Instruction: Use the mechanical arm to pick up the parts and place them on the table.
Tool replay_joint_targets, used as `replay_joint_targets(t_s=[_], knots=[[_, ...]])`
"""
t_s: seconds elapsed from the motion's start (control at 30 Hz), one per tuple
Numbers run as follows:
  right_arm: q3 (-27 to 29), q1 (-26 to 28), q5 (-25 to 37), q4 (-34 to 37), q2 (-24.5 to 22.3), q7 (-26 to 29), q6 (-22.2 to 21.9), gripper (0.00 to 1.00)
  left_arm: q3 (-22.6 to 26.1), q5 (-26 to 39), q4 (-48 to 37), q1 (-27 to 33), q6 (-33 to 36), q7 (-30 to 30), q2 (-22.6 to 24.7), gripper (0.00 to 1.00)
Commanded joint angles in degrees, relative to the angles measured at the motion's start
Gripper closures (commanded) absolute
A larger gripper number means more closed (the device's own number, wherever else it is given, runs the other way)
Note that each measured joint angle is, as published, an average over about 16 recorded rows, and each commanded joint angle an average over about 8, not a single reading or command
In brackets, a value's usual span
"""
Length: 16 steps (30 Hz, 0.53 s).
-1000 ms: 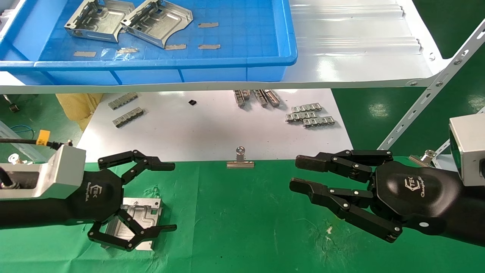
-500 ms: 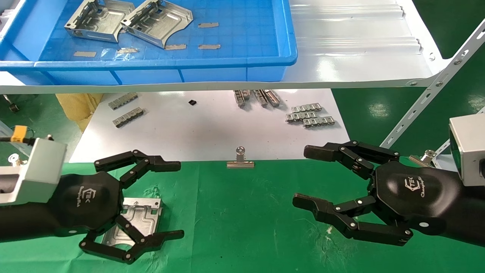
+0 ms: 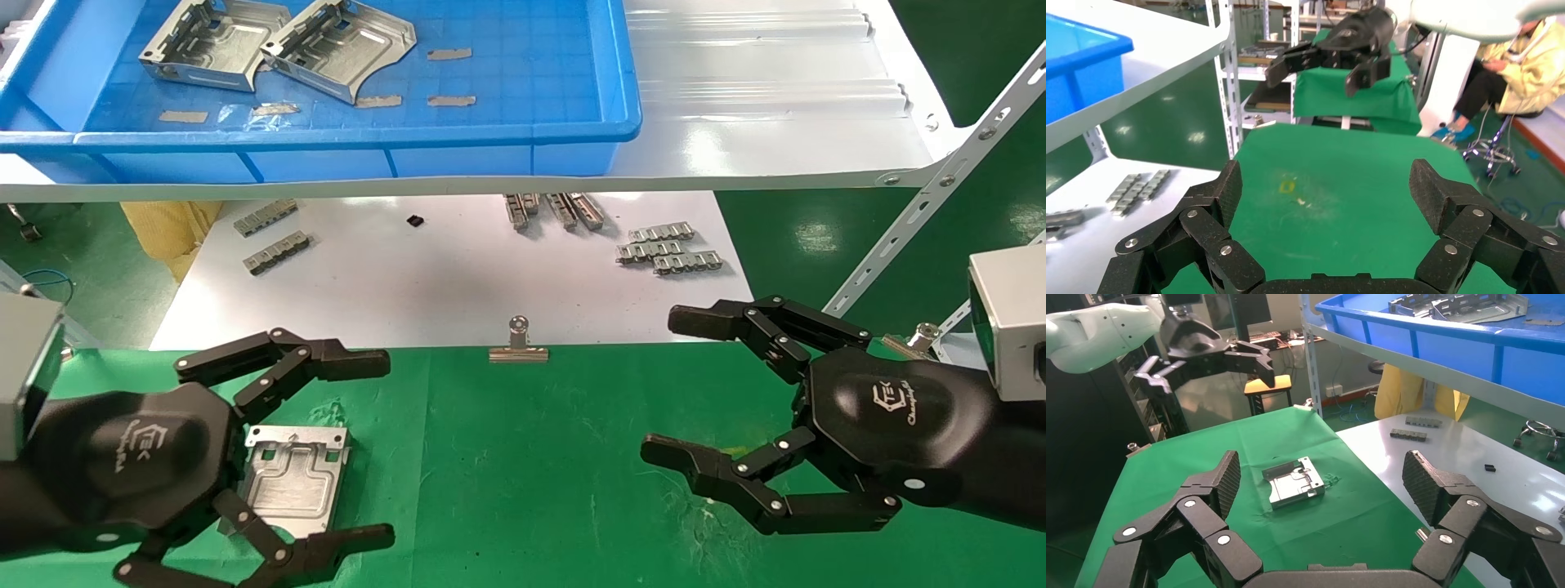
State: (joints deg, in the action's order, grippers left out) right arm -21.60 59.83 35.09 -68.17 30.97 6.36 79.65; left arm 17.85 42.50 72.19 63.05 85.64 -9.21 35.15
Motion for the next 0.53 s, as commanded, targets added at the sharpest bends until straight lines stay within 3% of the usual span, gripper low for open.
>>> replay_joint_targets(t_s=[0.03, 0.53], knots=[[0.0, 0.0, 0.0, 0.0, 0.0, 0.0, 0.0, 0.0, -1.4, -0.5, 1.1, -1.1, 0.0, -1.2, -0.1, 0.0], [0.0, 0.0, 0.0, 0.0, 0.0, 0.0, 0.0, 0.0, -2.6, -1.0, 2.0, -2.1, 0.1, -1.9, -0.2, 0.0]])
